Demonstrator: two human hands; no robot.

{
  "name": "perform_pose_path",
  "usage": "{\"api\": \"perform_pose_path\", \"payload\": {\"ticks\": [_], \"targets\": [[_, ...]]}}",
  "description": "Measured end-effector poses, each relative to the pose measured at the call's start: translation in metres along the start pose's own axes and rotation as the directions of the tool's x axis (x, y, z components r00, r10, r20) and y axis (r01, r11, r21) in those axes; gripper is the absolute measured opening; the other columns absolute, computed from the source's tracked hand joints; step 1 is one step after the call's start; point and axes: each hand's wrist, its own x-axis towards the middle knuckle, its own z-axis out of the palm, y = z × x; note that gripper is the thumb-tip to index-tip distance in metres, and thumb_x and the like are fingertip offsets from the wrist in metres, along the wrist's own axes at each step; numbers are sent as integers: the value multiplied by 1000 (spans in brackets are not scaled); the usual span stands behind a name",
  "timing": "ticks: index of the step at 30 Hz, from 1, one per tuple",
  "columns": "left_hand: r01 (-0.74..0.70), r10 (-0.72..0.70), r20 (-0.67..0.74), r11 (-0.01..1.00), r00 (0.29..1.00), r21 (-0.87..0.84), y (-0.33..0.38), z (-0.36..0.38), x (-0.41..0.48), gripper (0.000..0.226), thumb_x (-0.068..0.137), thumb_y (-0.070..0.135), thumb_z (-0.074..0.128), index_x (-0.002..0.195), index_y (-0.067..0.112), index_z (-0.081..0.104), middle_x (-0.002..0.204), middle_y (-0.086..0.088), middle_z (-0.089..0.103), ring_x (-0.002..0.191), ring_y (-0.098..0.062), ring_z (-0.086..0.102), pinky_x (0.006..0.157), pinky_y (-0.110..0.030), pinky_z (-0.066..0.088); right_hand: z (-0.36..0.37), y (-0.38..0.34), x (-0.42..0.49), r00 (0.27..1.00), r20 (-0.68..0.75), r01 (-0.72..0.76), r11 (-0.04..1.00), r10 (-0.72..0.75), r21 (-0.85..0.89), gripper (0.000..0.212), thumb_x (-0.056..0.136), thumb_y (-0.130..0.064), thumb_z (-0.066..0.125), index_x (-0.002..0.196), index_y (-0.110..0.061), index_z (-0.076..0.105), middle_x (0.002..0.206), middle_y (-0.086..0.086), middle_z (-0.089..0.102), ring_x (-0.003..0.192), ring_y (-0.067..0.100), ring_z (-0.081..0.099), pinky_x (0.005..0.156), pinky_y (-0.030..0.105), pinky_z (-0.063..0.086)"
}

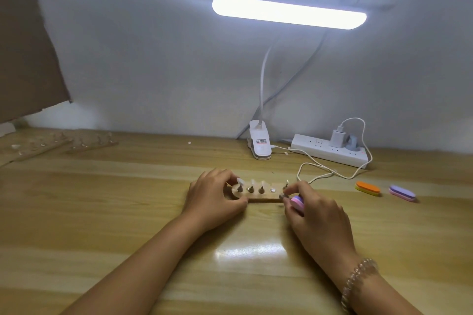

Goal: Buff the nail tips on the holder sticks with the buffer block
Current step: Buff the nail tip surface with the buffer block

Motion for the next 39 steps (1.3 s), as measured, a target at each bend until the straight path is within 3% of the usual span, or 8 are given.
{"api": "perform_pose_path", "payload": {"ticks": [6, 9, 14, 21, 26, 29, 32, 39], "targets": [[88, -87, -36, 996, 996, 12, -1, -1, 2, 44, 78, 44, 75, 115, 28, 56, 110, 11, 55, 108, -12, 50, 95, -30, 41, 1, 0, -1, 998, 14, 55, 998, -56, 29, 9, 90, -33, 64, 98, -33, 62, 79, -6, 68, 73, 29, 63, 60, 36, 46], [-95, 98, -181, 995, 979, 24, 8, -4, -5, 32, 79, 37, 74, 97, 26, 50, 93, 13, 50, 88, -9, 46, 77, -26, 42, 0, -2, -2, 995, 0, 102, 994, -102, 32, 8, 89, -32, 66, 96, -32, 63, 75, -10, 66, 68, 28, 63, 57, 35, 47], [-316, 317, 31, 948, 948, -38, 26, 3, -20, 23, 82, 45, 66, 97, 34, 53, 94, 20, 55, 82, 2, 44, 73, -24, 42, -2, -5, -3, 987, -17, 161, 987, -161, 23, 12, 85, -30, 71, 97, -29, 66, 73, -7, 68, 64, 30, 64, 52, 35, 46], [-226, 259, 110, 942, 959, -248, 25, 12, -18, 8, 89, 31, 61, 97, 30, 65, 89, 21, 67, 72, -7, 59, 75, -37, 52, -3, -6, -4, 980, 59, 189, 980, -192, 63, 16, 86, -42, 67, 97, -32, 61, 72, -8, 65, 69, 27, 64, 54, 33, 42], [-189, 236, 142, 940, 961, -283, 23, 12, -14, 8, 91, 30, 65, 93, 34, 71, 88, 25, 69, 65, -1, 56, 67, -27, 47, -3, -4, -3, 985, 123, 99, 979, -122, 177, 40, 80, -59, 43, 103, -28, 29, 72, -14, 49, 61, 17, 55, 56, 35, 43], [-184, 232, 140, 939, 963, -289, 22, 11, -14, 10, 94, 32, 66, 97, 34, 75, 92, 21, 70, 64, -3, 55, 65, -26, 45, -4, -3, -2, 981, 155, 80, 974, -114, 212, 31, 79, -49, 27, 96, -25, 19, 68, -7, 45, 56, 18, 51, 52, 36, 39], [-194, 244, 171, 944, 955, -266, 23, 11, -16, 14, 94, 32, 64, 104, 34, 74, 93, 17, 69, 70, -7, 57, 73, -33, 50, -1, -3, -4, 980, 160, 90, 979, -120, 185, 14, 90, -39, 30, 97, -31, 21, 76, -10, 52, 64, 21, 56, 55, 33, 32], [-221, 274, 209, 944, 939, -245, 23, 9, -16, 23, 94, 23, 55, 108, 29, 72, 90, 9, 67, 77, -11, 55, 76, -37, 48, 0, -6, -9, 961, 92, 254, 964, -261, 83, 22, 95, -42, 45, 115, -33, 43, 103, -16, 57, 77, 14, 59, 57, 30, 38]]}}
